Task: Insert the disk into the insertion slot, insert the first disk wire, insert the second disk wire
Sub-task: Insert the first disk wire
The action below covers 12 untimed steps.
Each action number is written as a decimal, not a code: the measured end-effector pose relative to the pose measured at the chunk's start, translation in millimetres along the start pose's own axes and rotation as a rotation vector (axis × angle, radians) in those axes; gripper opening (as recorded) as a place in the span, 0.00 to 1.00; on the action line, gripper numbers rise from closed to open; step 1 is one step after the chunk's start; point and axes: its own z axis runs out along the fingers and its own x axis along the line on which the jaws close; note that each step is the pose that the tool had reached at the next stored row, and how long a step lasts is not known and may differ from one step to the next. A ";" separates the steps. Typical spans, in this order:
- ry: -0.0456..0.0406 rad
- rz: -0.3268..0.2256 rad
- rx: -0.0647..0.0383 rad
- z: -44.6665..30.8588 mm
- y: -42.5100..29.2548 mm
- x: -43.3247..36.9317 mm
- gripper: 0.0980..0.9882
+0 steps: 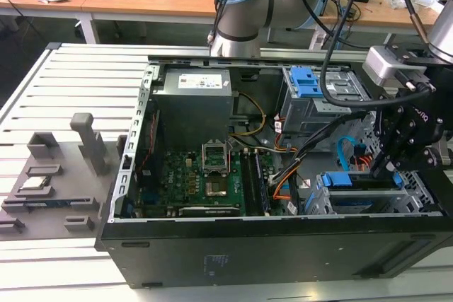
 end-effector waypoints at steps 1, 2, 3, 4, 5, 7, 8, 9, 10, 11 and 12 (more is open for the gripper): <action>0.0000 0.000 0.000 0.0 0.0 0.0 0.08; -0.0002 0.000 0.000 0.1 0.0 0.0 0.08; -0.0023 0.000 0.000 0.9 0.0 -0.1 0.09; -0.0016 0.000 0.000 0.8 0.0 -0.1 0.09; -0.0011 0.000 0.000 0.6 0.0 -0.1 0.09; 0.0001 0.000 0.000 -1.3 0.1 0.2 0.17; 0.0001 0.000 0.000 -3.0 0.1 0.2 0.17; 0.0003 0.000 0.000 -5.5 0.2 0.4 0.17; 0.0002 0.000 0.000 -7.7 0.3 0.6 0.17; 0.0001 0.000 0.000 -11.0 0.4 0.8 0.17; 0.0002 0.000 0.000 -16.1 0.6 0.7 0.17</action>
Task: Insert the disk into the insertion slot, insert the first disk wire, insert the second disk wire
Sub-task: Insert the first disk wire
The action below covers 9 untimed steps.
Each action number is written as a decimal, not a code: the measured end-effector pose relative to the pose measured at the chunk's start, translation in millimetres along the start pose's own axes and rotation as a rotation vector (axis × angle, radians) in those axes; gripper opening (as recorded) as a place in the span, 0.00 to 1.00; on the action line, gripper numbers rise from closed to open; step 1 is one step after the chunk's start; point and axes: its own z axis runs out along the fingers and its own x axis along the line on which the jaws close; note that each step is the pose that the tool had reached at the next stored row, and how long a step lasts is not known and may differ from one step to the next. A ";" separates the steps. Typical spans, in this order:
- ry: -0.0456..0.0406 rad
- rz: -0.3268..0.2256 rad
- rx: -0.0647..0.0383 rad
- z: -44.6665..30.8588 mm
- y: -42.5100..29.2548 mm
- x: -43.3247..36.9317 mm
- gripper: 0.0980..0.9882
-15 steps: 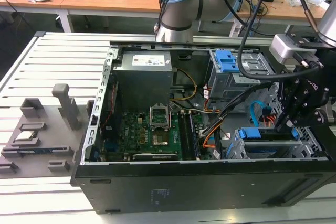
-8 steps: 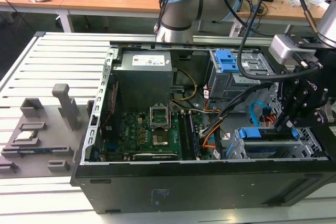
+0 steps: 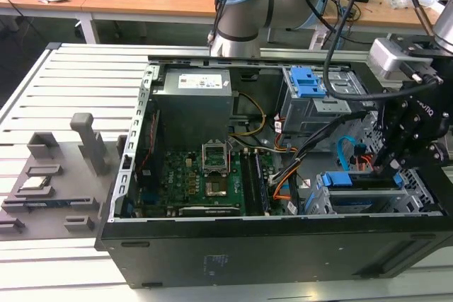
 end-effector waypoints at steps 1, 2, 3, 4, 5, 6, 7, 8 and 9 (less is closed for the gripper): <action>-0.0001 0.000 0.000 -3.2 0.2 -0.4 0.15; -0.0001 0.000 0.000 -5.5 0.2 -0.8 0.07; -0.0001 0.000 0.000 -7.4 0.3 -1.2 0.07; -0.0001 0.000 0.000 -9.4 0.4 -1.4 0.01; -0.0001 0.000 0.000 -12.1 0.6 -1.7 0.01; -0.0001 0.000 0.000 -16.2 0.7 -1.7 0.01; -0.0001 0.000 0.000 -17.8 0.7 -1.6 0.01; -0.0002 0.000 0.000 -20.2 0.8 -1.4 0.01; 0.0000 0.000 0.000 -22.1 0.9 -1.3 0.01</action>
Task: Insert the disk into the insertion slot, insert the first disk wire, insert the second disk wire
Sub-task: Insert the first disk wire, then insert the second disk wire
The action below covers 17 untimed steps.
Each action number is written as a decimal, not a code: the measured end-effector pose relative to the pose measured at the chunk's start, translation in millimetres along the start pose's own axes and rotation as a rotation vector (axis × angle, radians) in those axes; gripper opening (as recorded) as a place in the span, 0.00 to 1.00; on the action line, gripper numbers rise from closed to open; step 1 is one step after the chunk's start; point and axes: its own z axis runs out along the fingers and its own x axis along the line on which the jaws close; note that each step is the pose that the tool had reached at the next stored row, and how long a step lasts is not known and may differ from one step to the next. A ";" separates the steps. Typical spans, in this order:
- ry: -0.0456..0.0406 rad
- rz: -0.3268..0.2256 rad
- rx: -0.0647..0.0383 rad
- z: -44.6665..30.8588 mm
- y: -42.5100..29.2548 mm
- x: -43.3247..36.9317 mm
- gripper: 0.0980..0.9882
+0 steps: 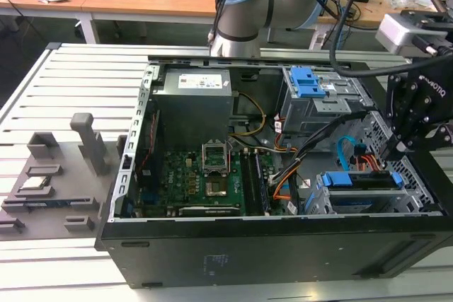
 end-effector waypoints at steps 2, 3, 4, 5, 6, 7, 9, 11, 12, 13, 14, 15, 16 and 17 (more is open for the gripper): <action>-0.0003 0.000 0.000 -1.7 0.1 0.2 0.01; -0.0002 0.000 0.000 -2.2 0.1 0.2 0.01; 0.0001 0.000 0.000 -4.6 0.2 0.3 0.01; -0.0001 0.000 0.000 -6.1 0.3 0.5 0.01; -0.0002 0.000 0.000 -6.2 0.3 0.5 0.01; -0.0003 0.000 0.000 -6.2 0.3 0.5 0.01; -0.0001 0.000 0.000 -6.4 0.3 0.5 0.01; 0.0000 0.000 0.000 -6.4 0.2 0.5 0.01; -0.0001 0.000 0.000 -6.4 0.3 0.5 0.01; -0.0001 0.000 0.000 -6.4 0.3 0.5 0.01; 0.0000 0.000 0.000 -6.5 0.3 0.5 0.01; -0.0001 0.000 0.000 -6.5 0.3 0.5 0.01; -0.0001 0.000 0.000 -6.5 0.3 0.5 0.01; -0.0001 0.000 0.000 -6.5 0.2 0.5 0.01</action>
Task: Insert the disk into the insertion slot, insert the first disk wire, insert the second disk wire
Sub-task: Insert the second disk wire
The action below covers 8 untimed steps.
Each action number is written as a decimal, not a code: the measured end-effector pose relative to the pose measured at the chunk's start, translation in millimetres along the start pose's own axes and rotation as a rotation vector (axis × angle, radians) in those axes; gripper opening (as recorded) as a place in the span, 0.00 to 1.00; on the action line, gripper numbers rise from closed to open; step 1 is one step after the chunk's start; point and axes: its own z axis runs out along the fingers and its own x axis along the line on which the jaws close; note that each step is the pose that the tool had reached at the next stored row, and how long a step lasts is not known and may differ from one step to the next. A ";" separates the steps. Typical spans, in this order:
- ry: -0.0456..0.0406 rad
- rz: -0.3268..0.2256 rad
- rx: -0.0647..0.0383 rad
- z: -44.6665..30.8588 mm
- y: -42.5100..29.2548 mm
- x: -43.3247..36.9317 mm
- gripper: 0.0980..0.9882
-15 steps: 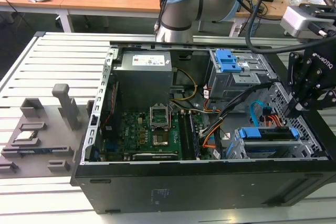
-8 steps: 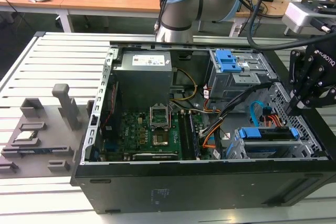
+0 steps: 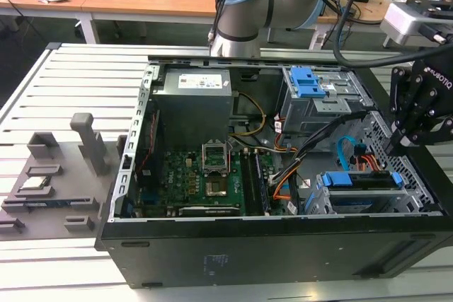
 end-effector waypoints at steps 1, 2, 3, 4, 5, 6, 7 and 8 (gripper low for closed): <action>0.0000 0.000 0.000 0.0 0.0 0.0 0.01; 0.0000 0.000 0.000 -0.1 0.0 0.0 0.02; 0.0000 0.000 0.000 -0.1 0.0 0.0 0.08; 0.0000 0.000 0.000 -0.1 0.0 0.0 0.15; 0.0000 0.000 0.000 -0.1 0.0 0.0 0.23; -0.0007 0.000 0.000 -0.3 0.1 0.0 0.23; -0.0056 0.000 0.000 -0.3 1.0 -0.7 0.23; -0.0067 0.000 0.000 0.1 5.0 -2.5 0.23</action>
